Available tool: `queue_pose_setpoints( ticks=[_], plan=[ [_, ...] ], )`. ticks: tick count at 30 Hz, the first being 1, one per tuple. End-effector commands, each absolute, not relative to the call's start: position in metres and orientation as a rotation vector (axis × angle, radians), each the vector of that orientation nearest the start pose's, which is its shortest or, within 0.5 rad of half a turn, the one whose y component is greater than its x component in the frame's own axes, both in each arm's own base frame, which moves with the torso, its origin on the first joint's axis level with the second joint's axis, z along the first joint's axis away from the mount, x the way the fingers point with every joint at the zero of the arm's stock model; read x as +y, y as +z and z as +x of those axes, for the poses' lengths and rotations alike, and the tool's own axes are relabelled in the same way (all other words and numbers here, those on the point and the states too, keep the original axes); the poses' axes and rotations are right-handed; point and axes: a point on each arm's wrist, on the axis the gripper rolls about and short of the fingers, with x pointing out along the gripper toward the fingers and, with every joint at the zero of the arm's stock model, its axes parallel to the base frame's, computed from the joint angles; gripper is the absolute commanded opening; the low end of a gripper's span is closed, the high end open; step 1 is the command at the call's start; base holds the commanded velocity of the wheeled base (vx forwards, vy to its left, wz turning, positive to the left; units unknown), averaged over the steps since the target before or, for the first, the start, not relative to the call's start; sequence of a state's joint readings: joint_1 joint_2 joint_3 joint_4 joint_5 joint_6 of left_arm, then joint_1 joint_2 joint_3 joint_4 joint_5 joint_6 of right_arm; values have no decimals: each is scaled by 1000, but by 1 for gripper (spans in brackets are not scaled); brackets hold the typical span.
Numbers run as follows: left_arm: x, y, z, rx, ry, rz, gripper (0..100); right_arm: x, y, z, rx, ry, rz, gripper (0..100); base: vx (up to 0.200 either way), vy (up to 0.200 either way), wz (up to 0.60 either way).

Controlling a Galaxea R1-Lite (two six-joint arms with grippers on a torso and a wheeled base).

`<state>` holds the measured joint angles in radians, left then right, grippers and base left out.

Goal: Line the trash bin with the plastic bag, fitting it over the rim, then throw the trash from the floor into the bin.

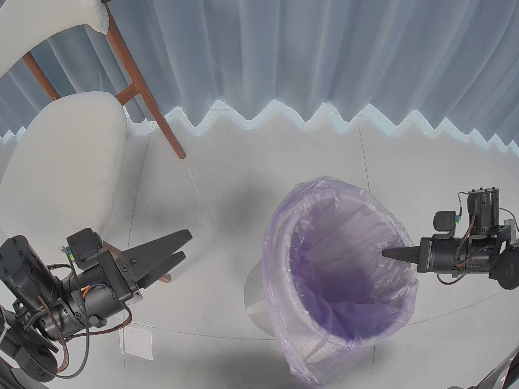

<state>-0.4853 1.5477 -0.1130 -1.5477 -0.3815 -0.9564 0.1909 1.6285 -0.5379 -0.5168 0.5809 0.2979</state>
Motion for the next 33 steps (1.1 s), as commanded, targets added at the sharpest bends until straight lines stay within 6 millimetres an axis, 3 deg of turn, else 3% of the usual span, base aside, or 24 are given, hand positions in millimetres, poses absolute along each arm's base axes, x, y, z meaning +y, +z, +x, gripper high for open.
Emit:
queue_pose_setpoints(
  ticks=[1,4,9,14,15,17,23,28,33],
  plan=[
    [-76,157,182,390,-992,-937,100,53,136,210,668,710,435,0,0,0,0],
    [-69,156,185,423,-1041,-912,100,53,135,204,673,718,434,0,0,0,0],
    [-65,166,209,383,-1067,-888,100,54,134,189,675,753,431,0,0,0,0],
    [-72,166,213,396,-1098,-879,100,54,135,187,672,757,428,0,0,0,0],
    [-87,170,213,406,-1167,-865,100,57,134,184,679,774,422,0,0,0,0],
    [-96,171,213,415,-1201,-858,100,58,132,183,685,781,418,0,0,0,0],
    [-126,156,215,443,-1257,-785,100,61,131,183,692,773,409,0,0,0,0],
    [-141,136,224,373,-1130,-708,100,64,127,190,699,698,381,0,0,0,0],
    [-143,122,231,332,-991,-664,100,66,123,195,710,676,374,0,0,0,0]
  ],
)
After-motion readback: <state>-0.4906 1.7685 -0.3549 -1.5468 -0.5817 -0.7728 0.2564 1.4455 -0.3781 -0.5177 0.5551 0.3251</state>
